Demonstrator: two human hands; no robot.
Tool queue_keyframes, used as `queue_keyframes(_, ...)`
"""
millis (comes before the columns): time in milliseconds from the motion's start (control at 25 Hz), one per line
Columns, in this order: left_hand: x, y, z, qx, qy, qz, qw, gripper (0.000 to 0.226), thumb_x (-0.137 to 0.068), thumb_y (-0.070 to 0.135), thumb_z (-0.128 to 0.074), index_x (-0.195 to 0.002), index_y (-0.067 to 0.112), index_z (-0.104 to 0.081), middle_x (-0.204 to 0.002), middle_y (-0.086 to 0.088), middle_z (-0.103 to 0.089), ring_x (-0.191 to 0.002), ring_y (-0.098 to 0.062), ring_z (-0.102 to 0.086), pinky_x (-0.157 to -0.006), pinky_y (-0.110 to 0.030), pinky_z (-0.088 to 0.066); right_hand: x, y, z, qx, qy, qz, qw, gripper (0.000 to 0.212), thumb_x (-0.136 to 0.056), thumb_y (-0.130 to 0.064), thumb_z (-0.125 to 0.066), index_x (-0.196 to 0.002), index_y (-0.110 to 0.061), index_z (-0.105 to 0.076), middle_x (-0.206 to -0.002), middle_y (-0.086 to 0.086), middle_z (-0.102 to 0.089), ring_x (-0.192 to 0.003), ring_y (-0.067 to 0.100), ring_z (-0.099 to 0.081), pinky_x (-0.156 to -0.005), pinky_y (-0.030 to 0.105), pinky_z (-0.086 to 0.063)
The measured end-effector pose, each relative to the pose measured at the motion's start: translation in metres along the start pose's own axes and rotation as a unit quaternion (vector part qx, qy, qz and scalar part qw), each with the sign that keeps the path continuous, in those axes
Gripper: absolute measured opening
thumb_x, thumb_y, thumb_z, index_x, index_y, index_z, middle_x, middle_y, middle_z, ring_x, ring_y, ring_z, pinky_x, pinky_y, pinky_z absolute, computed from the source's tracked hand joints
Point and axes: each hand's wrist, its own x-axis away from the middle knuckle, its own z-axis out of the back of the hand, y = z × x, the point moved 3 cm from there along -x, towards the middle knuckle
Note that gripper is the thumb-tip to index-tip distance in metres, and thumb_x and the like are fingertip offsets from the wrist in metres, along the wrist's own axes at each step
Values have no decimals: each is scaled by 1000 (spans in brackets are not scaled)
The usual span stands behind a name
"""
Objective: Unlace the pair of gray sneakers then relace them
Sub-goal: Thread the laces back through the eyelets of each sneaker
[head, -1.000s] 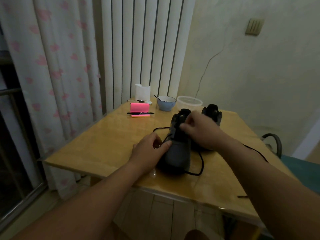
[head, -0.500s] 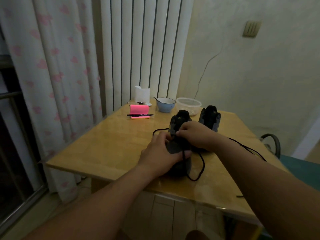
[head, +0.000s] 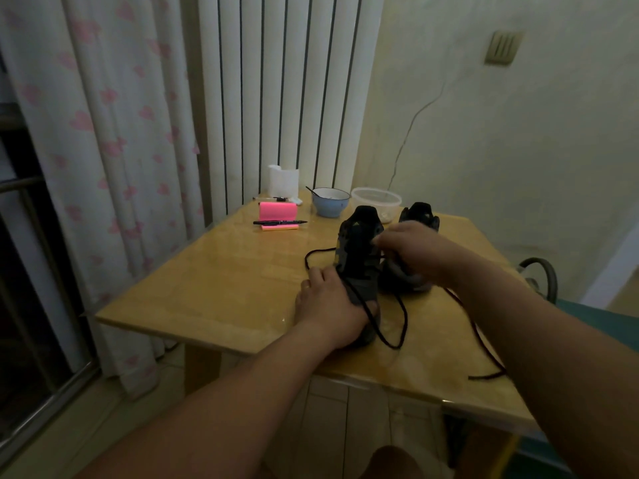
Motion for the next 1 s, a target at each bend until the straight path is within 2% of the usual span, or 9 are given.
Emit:
queue_keyframes(160, -2, -5, -2, 12, 0, 0, 1000, 94, -83, 69, -68, -149, 16, -30, -144, -8, -33, -134, -33, -38, -112, -48, -39, 16, 27, 66, -132, 102, -28, 986, 27, -100, -28, -65, -85, -7, -60, -70, 6, -40, -57, 15, -34, -54, 33, -26)
queue_keyframes(360, 0, -8, -6, -10, 15, -3, 1000, 92, -81, 76, -63, -147, 20, -32, -144, -6, -34, -133, -33, -39, -109, -50, -40, 26, 52, 38, 111, 29, -12, 993, 37, -94, -48, -72, -93, -12, -75, -80, 9, -67, -72, 22, -57, -67, 34, -43)
queue_keyframes(480, -1, -7, -6, -17, 17, -5, 1000, 91, -81, 77, -62, -146, 20, -33, -142, -6, -35, -133, -32, -40, -109, -51, -40, 13, 39, 20, -106, 119, 49, 986, 40, -105, -45, -57, -90, -11, -71, -70, -4, -61, -65, 13, -46, -60, 27, -33)
queue_keyframes(560, -1, -7, -6, -20, 16, -5, 1000, 90, -81, 77, -62, -145, 20, -33, -142, -5, -35, -133, -32, -40, -109, -51, -40, 3, 27, 7, -345, 69, 37, 935, 38, -108, -43, -49, -91, -12, -63, -80, -3, -67, -64, 11, -43, -58, 27, -31)
queue_keyframes(640, 0, -7, -6, -20, 16, -4, 1000, 91, -80, 78, -63, -145, 20, -33, -142, -5, -35, -133, -32, -40, -109, -51, -39, -1, 17, -6, -438, 19, 5, 899, 36, -108, -44, -48, -84, -18, -56, -79, 0, -65, -59, 11, -42, -56, 28, -29)
queue_keyframes(760, 0, -8, -6, -21, 17, -3, 1000, 92, -81, 78, -62, -146, 20, -32, -143, -5, -35, -133, -32, -40, -108, -51, -39, -3, 13, -9, -40, 64, 11, 997, 35, -100, -47, -64, -91, -12, -63, -81, 2, -64, -67, 15, -59, -61, 31, -45)
queue_keyframes(840, -1, -7, -6, -23, 17, 0, 1000, 92, -81, 76, -63, -147, 19, -32, -143, -6, -35, -132, -33, -40, -108, -50, -39, -4, 14, -13, 268, 55, 19, 962, 38, -94, -54, -68, -91, -17, -66, -83, 3, -66, -78, 19, -64, -66, 36, -52)
queue_keyframes(920, 0, -7, -5, -12, 15, -1, 1000, 92, -82, 74, -65, -148, 18, -32, -143, -7, -34, -132, -34, -39, -109, -49, -39, -4, 7, -13, 358, 45, 20, 933, 37, -94, -57, -67, -88, -20, -68, -80, 1, -66, -77, 19, -64, -65, 35, -53)
queue_keyframes(1000, 0, -7, -4, 8, 10, -8, 1000, 92, -82, 71, -66, -148, 17, -32, -143, -8, -34, -132, -34, -38, -112, -48, -39, -3, -4, -9, 288, 27, 27, 957, 32, -97, -48, -67, -91, -17, -72, -81, 2, -68, -77, 17, -64, -64, 32, -50)
